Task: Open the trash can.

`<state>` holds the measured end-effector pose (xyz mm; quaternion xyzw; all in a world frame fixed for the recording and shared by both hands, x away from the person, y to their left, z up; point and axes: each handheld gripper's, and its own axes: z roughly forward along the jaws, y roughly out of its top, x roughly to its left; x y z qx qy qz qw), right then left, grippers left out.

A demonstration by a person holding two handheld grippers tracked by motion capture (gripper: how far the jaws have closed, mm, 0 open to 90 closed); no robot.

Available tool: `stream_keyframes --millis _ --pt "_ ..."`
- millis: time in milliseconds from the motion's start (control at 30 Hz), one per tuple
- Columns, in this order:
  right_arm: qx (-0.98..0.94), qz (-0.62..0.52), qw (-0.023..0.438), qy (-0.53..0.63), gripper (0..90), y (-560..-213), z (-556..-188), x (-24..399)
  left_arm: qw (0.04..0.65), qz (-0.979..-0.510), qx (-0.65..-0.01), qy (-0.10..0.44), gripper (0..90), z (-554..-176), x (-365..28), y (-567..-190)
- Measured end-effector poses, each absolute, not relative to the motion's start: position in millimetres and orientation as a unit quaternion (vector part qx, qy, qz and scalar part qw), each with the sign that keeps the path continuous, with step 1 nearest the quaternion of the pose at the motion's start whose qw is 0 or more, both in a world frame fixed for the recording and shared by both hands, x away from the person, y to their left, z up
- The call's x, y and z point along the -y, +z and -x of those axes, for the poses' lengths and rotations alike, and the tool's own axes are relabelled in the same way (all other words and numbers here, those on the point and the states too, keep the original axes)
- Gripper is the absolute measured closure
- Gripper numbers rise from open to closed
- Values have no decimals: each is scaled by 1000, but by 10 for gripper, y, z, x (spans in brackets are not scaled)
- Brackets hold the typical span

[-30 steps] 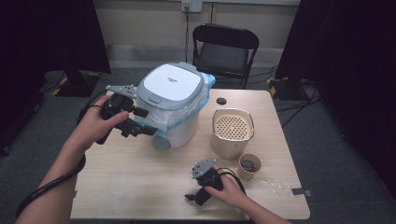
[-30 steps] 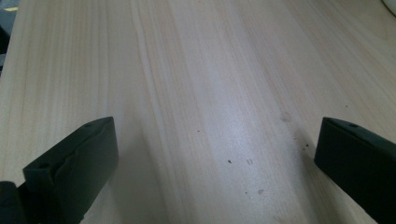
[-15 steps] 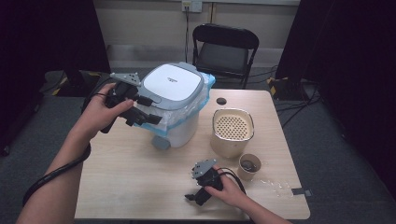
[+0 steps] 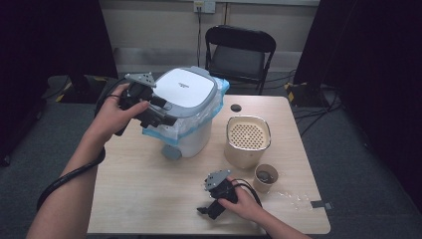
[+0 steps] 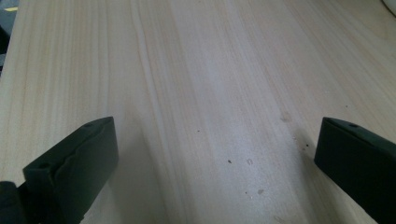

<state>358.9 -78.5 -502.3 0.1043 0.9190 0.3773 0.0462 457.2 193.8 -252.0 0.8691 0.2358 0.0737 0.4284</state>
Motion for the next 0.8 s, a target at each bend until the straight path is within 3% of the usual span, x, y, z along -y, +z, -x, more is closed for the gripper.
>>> stream_keyframes --millis 800 --pt "-919 -103 47 377 0 -5023 -3591 787 446 -862 -231 69 149 -4605 -1970 -2604"
